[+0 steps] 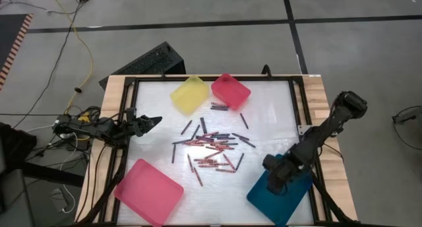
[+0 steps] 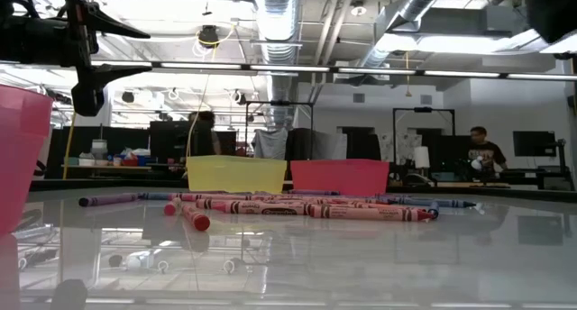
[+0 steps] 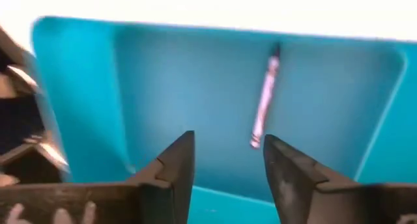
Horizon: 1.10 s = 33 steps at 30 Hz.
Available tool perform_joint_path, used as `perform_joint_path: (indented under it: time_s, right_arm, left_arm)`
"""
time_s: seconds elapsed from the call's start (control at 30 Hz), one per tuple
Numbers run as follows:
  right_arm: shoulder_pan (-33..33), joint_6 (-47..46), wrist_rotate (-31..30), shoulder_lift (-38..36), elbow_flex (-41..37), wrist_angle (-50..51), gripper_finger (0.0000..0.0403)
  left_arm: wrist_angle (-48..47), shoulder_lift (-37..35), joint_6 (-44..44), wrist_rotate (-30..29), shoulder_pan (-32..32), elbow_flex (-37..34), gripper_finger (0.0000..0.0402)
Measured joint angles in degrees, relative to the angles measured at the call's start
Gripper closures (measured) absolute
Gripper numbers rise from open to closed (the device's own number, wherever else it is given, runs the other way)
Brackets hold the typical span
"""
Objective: Sort crayons
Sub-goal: Put the blue crayon into the blue bin
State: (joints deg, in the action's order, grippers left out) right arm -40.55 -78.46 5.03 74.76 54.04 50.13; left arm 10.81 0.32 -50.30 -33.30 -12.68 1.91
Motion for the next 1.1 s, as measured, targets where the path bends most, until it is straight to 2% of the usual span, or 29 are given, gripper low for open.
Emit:
perform_joint_path:
  time_s: [0.2, 0.43, 0.73, 1.1]
  right_arm:
    - [9.9, 6.4, -0.5, -8.2, 0.0, -0.9, 0.0226]
    - [21.7, 23.4, -2.6, -10.5, 0.0, -1.3, 0.0235]
    - [32.1, 42.0, -7.5, -2.3, 0.0, -0.9, 0.0237]
    - [38.9, 50.4, -7.9, 10.8, 0.0, -2.7, 0.0237]
  left_arm:
    - [0.0, 0.0, 0.0, 0.0, 0.0, 0.0, 0.0203]
    - [0.0, 0.0, 0.3, 0.0, 0.0, 0.0, 0.0203]
    - [0.0, 0.0, 0.5, -0.1, 0.0, 0.0, 0.0203]
    - [-1.2, 0.0, 0.2, -0.1, 0.0, 0.0, 0.0203]
